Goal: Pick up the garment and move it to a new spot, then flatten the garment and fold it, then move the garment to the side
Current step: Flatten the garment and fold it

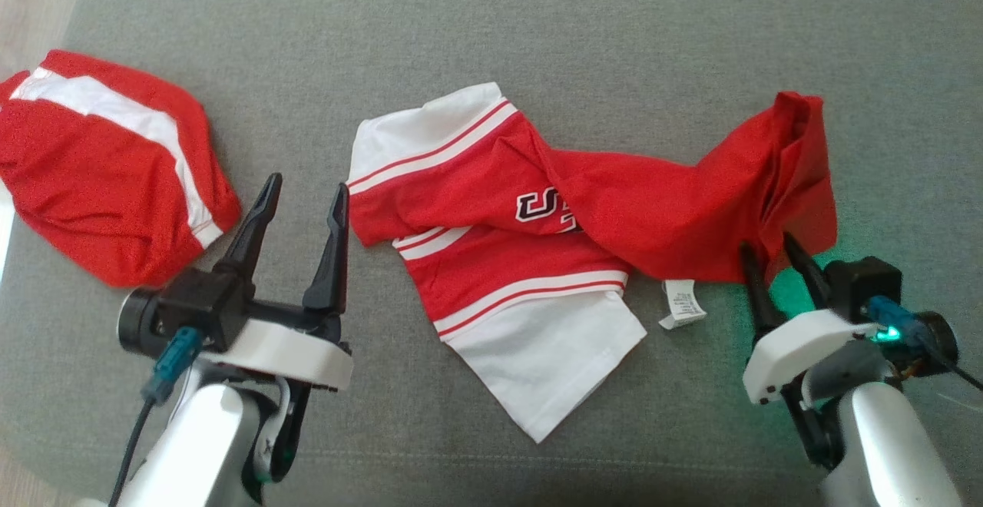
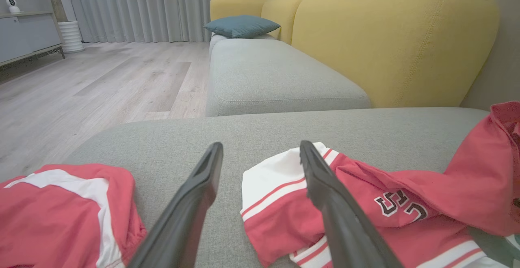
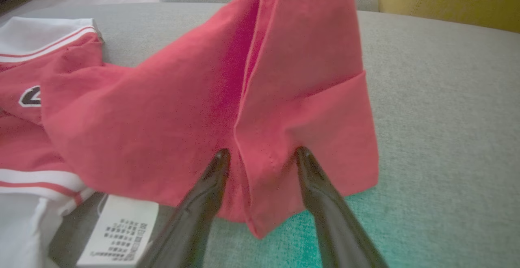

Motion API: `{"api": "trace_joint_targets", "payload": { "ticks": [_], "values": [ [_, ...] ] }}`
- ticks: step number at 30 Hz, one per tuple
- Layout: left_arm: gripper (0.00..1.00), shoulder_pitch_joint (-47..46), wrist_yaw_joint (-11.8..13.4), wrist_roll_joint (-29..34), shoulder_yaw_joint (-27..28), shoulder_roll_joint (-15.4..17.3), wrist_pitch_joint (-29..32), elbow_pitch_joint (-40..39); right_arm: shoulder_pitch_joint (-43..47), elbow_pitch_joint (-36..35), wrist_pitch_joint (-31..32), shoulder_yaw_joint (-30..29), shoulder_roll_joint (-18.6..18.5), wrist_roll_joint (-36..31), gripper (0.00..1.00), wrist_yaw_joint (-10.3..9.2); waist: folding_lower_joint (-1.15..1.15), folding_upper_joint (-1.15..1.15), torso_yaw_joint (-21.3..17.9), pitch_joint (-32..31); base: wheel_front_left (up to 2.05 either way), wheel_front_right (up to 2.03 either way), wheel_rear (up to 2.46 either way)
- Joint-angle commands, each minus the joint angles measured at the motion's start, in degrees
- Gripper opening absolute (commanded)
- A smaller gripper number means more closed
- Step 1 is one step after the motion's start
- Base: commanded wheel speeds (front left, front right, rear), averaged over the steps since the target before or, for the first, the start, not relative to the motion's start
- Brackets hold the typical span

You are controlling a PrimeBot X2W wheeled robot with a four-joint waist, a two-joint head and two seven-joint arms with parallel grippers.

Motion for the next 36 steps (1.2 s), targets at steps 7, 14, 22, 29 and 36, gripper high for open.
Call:
{"api": "trace_joint_targets", "payload": {
  "ticks": [7, 14, 22, 29, 36],
  "values": [
    [1.00, -3.51, -0.41, 0.85, 2.61, 0.50, -0.80, -0.87, -3.49, -3.17, -3.45, -3.60, -0.60, 0.36, 0.00, 0.43, 0.00, 0.00, -0.01, 0.46, 0.00, 0.00, 0.00],
    [1.00, -4.32, -0.64, 1.24, 3.12, -0.06, -0.90, -1.12, -8.09, -2.83, -2.97, -9.49, -2.26, 2.93, 0.00, 0.43, 0.00, 0.00, -0.31, 1.73, 0.00, 0.00, 0.00],
    [1.00, -5.43, -1.16, 1.83, 3.68, -0.62, -0.93, -1.07, -13.99, 5.57, -8.48, -13.22, -3.55, 6.37, 1.00, 0.43, 0.00, 0.00, -0.74, 3.40, 0.00, 0.00, 0.00],
    [1.00, -4.35, -1.30, 2.08, 4.77, -0.83, -0.93, -0.68, -11.44, 2.28, -14.28, -9.81, -4.03, 5.96, 1.00, 0.43, 0.00, 0.00, -1.53, 1.73, 0.00, 0.00, 0.00],
    [1.00, -1.91, -1.00, 2.10, 5.61, -0.82, -0.94, -0.56, -1.91, -9.45, -11.93, -3.72, -2.09, 5.44, 1.00, 0.43, 0.00, 0.00, -2.29, -1.16, 0.00, 0.00, 0.00]
  ]
}}
